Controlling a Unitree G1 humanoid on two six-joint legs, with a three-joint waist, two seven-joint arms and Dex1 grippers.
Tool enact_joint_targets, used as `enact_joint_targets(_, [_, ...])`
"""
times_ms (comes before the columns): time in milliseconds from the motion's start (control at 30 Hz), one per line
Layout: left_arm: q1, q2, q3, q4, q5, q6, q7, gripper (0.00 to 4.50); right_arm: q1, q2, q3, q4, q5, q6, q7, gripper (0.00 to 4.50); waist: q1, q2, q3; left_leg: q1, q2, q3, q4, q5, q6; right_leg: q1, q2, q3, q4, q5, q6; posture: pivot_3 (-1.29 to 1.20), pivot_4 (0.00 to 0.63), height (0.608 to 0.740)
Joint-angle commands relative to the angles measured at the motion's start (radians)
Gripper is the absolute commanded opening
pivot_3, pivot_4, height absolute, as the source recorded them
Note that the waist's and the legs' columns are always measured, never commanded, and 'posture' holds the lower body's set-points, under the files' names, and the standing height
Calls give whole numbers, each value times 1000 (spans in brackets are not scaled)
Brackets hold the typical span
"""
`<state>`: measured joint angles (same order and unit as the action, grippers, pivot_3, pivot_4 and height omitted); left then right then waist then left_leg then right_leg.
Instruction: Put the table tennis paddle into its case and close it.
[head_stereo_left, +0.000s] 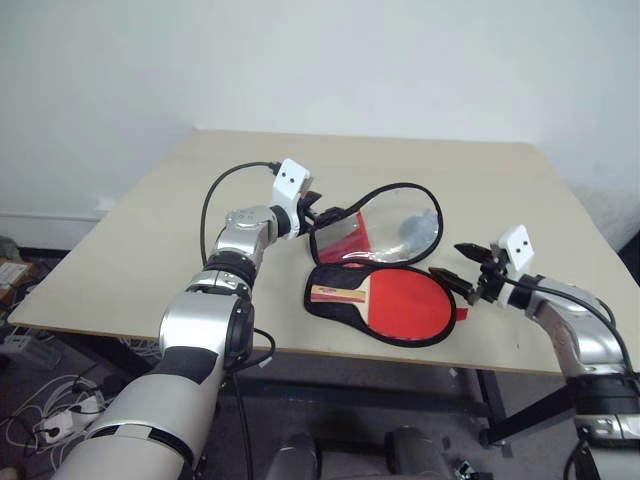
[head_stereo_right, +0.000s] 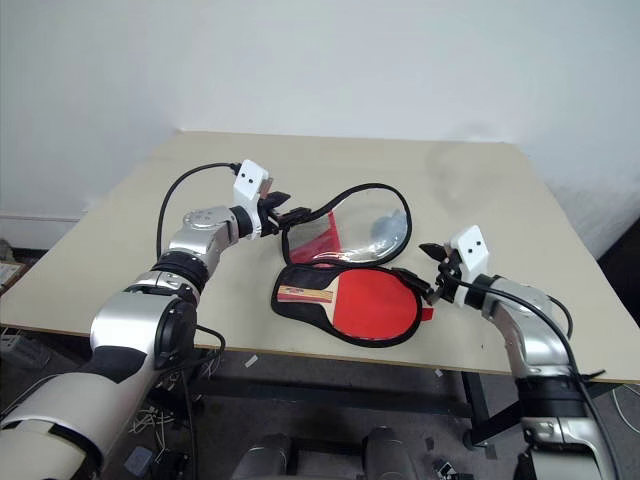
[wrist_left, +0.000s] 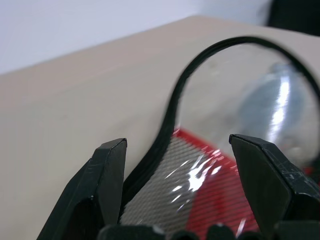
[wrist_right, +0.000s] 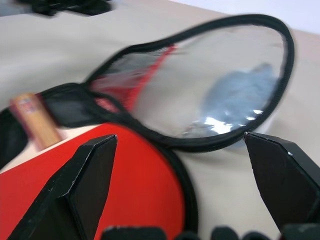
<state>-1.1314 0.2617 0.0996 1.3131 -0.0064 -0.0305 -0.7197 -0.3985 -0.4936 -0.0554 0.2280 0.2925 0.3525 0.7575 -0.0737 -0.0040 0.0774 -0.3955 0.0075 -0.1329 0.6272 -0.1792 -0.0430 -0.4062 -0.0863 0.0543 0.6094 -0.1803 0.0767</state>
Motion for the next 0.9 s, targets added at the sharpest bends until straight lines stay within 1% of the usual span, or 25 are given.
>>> enact_joint_targets(33, [-6,13,30,-28,-29,2,-5,3466,-94,31,-3,86,-18,34,-61,4407,0,0,0,0,0,0,0,0,0,0,0,0,0,0,0,0,0,740])
enact_joint_targets(233, [28,23,59,-70,-84,-2,-164,3466,-224,114,-57,250,19,107,-137,4407,-2,0,0,0,0,0,-2,0,0,-1,0,0,0,0,0,0,0,740])
enact_joint_targets(367, [70,34,50,-116,-102,10,-291,3466,-279,138,-76,340,20,100,-150,4407,-3,1,-1,0,0,0,-3,0,0,-1,0,1,0,1,2,0,0,740])
enact_joint_targets(567, [118,50,32,-176,-102,25,-338,3466,-330,160,-94,431,22,72,-150,4407,-7,1,-1,0,0,0,-3,0,0,-1,0,1,0,2,2,0,0,740])
enact_joint_targets(900, [183,56,29,-275,-116,74,-372,3466,-357,158,-106,465,24,22,-122,4407,-30,2,-1,1,0,0,-3,0,1,0,1,1,1,2,2,0,0,740])
